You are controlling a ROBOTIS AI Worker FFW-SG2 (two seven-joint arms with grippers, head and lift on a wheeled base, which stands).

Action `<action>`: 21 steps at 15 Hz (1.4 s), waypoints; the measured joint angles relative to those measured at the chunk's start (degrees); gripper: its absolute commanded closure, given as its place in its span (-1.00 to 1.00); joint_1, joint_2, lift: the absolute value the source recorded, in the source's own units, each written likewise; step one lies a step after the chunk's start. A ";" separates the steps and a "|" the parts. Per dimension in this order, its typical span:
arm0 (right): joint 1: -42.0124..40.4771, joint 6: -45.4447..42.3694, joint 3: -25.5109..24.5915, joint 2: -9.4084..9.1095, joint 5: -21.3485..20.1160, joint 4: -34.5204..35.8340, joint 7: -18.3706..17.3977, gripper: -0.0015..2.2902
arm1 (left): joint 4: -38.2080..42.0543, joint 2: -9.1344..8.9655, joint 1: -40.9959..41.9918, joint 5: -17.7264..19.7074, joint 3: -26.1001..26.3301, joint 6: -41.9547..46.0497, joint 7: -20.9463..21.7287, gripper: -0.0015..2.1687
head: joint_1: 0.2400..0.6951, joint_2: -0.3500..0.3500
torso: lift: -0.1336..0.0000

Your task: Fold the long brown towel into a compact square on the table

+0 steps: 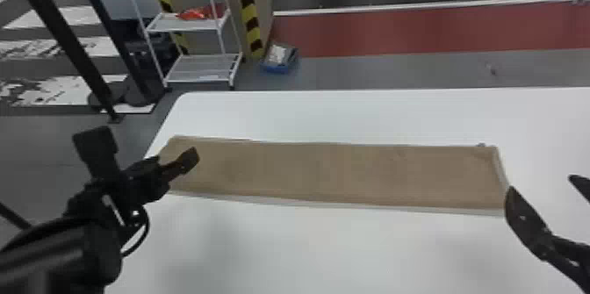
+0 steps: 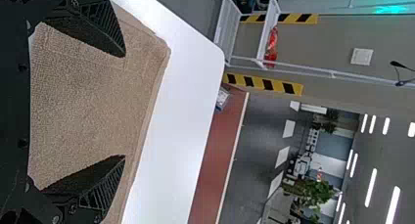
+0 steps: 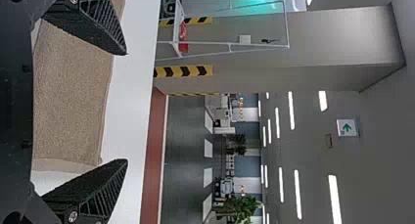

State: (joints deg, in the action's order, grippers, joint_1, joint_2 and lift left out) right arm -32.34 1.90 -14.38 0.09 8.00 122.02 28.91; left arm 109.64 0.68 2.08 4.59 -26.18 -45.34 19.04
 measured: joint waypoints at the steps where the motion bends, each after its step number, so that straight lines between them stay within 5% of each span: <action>1: -0.01 0.07 0.04 0.00 -0.01 0.04 0.00 -0.91 | -2.33 0.99 -1.89 -0.01 -0.14 -1.02 0.07 -0.84 | 1.00 0.50 | -0.85; 12: -0.10 1.03 0.15 0.00 -0.45 0.85 0.00 -0.91 | -20.68 8.68 -12.83 0.44 -1.14 -2.02 1.55 -0.82 | 1.00 0.64 | -0.85; 21: -0.17 1.75 0.26 0.00 -0.53 1.05 0.00 -0.91 | -24.48 10.22 -13.23 0.90 -2.21 -2.27 3.24 -0.81 | 1.00 0.70 | -0.85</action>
State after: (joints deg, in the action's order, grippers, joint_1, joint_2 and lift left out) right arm -32.50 3.66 -14.12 0.09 7.47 123.07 28.91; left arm 85.16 10.90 -11.14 5.49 -28.38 -47.60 22.28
